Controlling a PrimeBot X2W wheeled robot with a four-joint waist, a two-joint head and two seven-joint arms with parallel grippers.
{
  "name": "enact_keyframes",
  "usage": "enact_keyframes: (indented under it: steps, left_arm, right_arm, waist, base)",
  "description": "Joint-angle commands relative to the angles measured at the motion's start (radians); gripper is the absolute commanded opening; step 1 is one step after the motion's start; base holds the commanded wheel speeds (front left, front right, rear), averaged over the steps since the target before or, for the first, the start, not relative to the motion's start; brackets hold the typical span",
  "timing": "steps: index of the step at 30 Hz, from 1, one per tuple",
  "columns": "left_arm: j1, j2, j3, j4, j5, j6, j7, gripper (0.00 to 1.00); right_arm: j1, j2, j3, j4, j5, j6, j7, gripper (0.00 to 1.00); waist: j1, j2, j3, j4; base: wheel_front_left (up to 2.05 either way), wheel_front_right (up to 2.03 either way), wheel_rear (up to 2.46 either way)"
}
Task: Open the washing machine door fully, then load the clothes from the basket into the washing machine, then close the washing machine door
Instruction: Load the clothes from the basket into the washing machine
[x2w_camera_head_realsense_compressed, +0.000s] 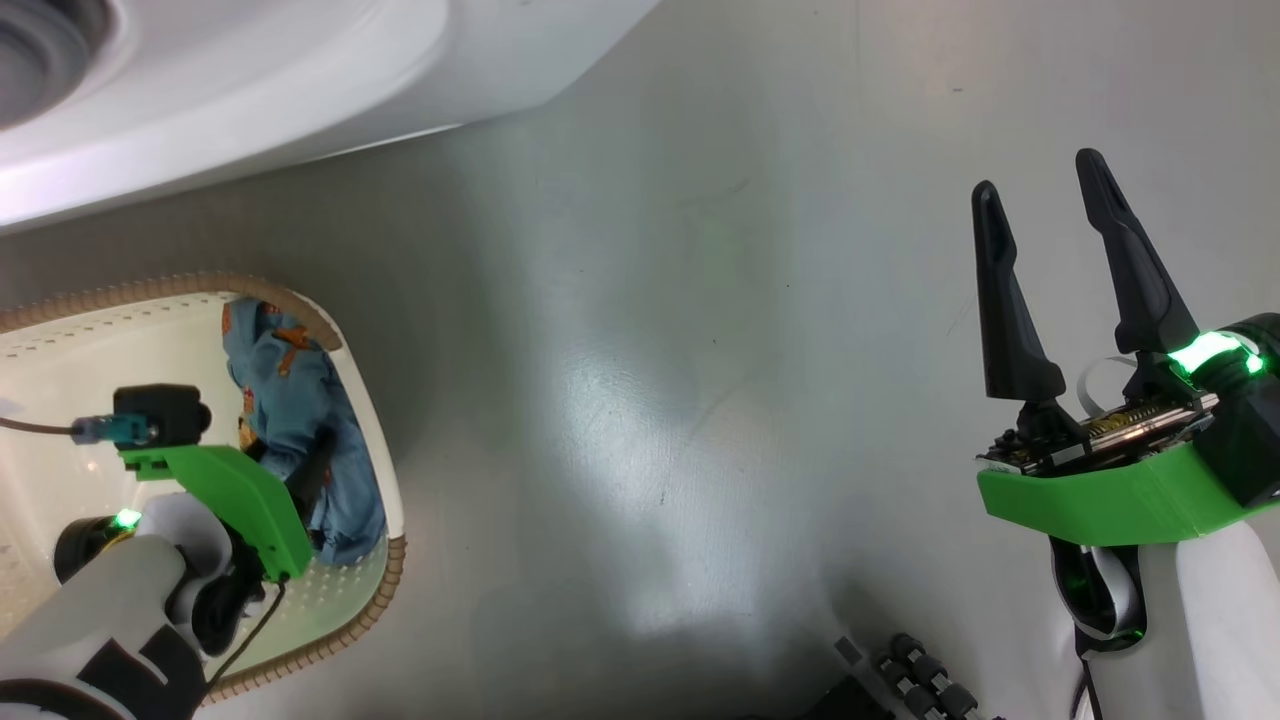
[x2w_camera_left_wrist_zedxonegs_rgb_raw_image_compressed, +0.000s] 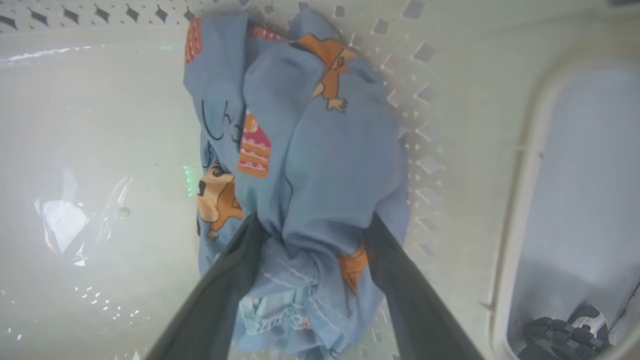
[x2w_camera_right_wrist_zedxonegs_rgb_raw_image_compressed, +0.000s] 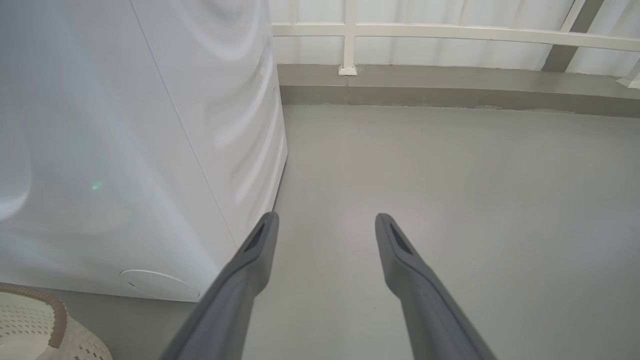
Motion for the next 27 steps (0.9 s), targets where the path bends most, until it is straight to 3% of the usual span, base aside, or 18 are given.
enact_keyframes:
  steps: [1,2,18,23,27]
  left_arm:
    - [-0.003,0.033,0.007,-0.005,-0.031,-0.002,-0.011,0.32]
    - [-0.007,0.034,0.004,-0.009,-0.044,-0.002,-0.013,0.00]
    - [0.027,0.019,-0.026,0.043,-0.131,-0.002,-0.144,0.00]
    - [0.091,0.008,0.020,0.062,-0.146,-0.002,-0.163,0.00]
    - [0.132,0.005,0.121,0.070,-0.093,-0.002,-0.164,0.00]
  right_arm:
    - [0.021,-0.002,0.023,-0.029,-0.009,0.008,-0.005,1.00]
    - [0.021,-0.003,0.023,-0.029,-0.009,0.008,-0.005,1.00]
    - [0.003,0.002,0.015,0.007,0.006,0.008,-0.005,1.00]
    - [0.006,0.001,0.016,0.037,0.010,0.008,-0.005,1.00]
    - [0.026,-0.001,0.008,0.059,0.014,0.008,-0.005,1.00]
  waist:
    - [0.0000,0.0000,0.004,-0.001]
    - [0.0000,0.0000,0.005,-0.002]
    - [0.0000,0.0000,-0.110,0.033]
    - [0.0000,0.0000,-0.197,0.058]
    - [0.0000,0.0000,-0.268,0.079]
  base:
    - [0.00,0.00,0.00]
    - [0.00,0.00,0.00]
    - [0.00,0.00,0.00]
    - [0.00,0.00,0.00]
    - [0.00,0.00,0.00]
